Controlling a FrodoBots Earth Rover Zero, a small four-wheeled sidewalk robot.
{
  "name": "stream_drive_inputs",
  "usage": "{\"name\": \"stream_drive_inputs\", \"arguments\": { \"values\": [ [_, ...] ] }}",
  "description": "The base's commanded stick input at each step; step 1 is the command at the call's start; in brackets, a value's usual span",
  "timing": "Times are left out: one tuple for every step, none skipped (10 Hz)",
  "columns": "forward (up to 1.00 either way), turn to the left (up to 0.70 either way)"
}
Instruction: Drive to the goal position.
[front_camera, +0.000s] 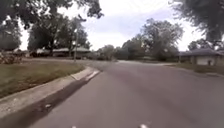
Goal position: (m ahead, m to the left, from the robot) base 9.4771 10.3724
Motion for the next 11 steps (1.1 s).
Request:
{"name": "stream_drive_inputs", "arguments": {
  "values": [
    [0.70,0.00],
    [0.70,0.00],
    [0.70,0.00],
    [0.70,0.02],
    [0.70,0.20],
    [0.70,0.00],
    [0.70,0.00],
    [0.70,0.00],
    [0.70,0.00],
    [0.70,0.00],
    [0.70,0.00]
  ]
}}
